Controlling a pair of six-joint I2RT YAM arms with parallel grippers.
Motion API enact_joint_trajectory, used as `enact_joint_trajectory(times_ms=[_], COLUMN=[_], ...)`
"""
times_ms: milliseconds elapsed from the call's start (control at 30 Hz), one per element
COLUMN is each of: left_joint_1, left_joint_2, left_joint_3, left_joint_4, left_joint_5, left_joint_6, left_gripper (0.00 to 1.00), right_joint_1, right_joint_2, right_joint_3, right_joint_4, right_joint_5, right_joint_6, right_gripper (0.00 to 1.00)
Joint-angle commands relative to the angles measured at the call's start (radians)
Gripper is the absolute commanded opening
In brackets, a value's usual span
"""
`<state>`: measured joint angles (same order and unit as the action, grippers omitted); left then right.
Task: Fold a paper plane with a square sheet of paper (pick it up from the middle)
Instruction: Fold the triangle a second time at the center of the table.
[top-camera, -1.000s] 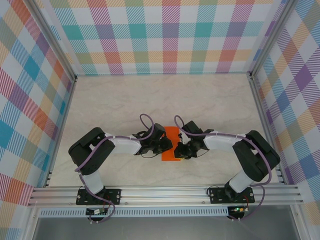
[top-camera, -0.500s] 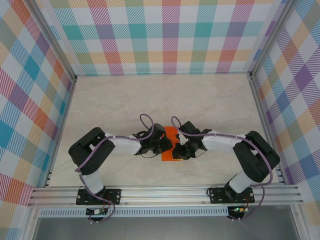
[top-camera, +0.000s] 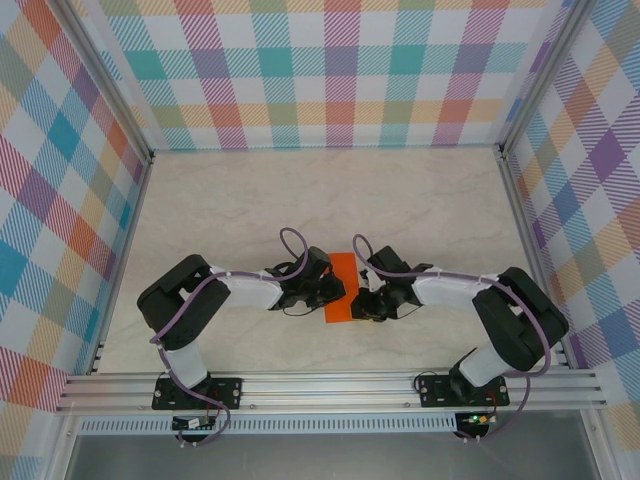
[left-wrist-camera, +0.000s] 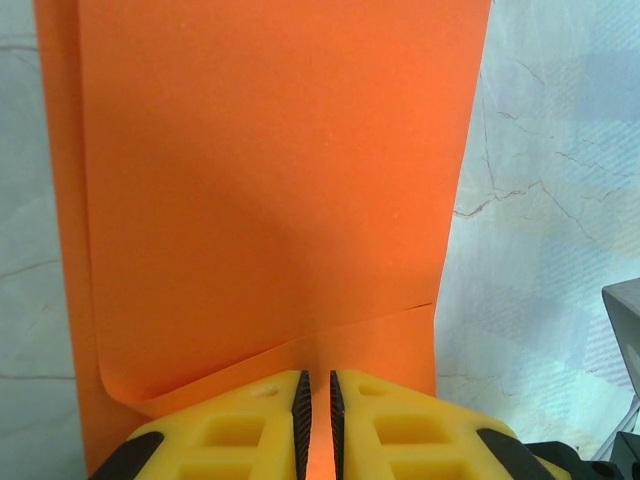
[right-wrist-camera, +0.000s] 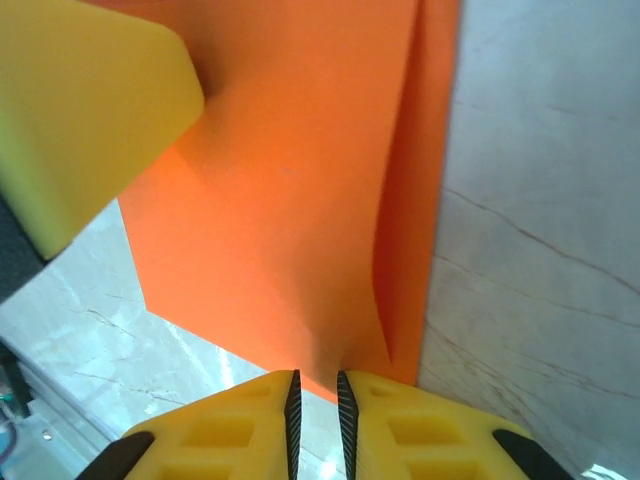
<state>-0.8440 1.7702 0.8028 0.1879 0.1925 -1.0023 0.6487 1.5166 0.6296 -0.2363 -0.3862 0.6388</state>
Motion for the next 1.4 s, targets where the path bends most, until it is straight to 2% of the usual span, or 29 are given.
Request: enact_joint_trajectory(times_ms=[0, 100, 233, 433, 633, 800, 1167, 1367], left_joint_1=[-0.012, -0.013, -0.013, -0.012, -0.012, -0.012, -0.005, 0.023], left_joint_2=[0.046, 0.055, 0.060, 0.061, 0.062, 0.059, 0.034, 0.016], left_joint_3=[-0.018, -0.015, -0.013, -0.008, -0.009, -0.009, -0.018, -0.050], left_joint_4=[-0.069, -0.064, -0.056, -0.050, -0.048, -0.056, -0.072, -0.048], left_joint_5=[-0.037, -0.031, -0.030, -0.025, -0.025, -0.027, -0.071, -0.109], left_joint_6=[0.017, 0.018, 0.013, 0.014, 0.010, 0.011, 0.055, 0.075], left_gripper=[0.17, 0.17, 0.17, 0.17, 0.17, 0.16, 0.17, 0.17], right_joint_1=[-0.044, -0.067, -0.069, -0.069, -0.060, -0.061, -0.063, -0.063], right_joint_2=[-0.010, -0.013, -0.045, -0.098, 0.019, 0.121, 0.128, 0.135], right_joint_3=[-0.073, -0.104, -0.101, -0.040, 0.054, 0.068, -0.037, -0.033], right_joint_4=[0.014, 0.060, 0.030, 0.039, 0.060, 0.020, 0.084, 0.074], right_joint_5=[-0.057, -0.108, -0.110, -0.145, -0.169, -0.094, -0.079, -0.069], right_joint_6=[0.052, 0.088, 0.099, 0.098, 0.094, 0.080, 0.120, 0.122], right_gripper=[0.21, 0.21, 0.21, 0.21, 0.18, 0.17, 0.14, 0.07])
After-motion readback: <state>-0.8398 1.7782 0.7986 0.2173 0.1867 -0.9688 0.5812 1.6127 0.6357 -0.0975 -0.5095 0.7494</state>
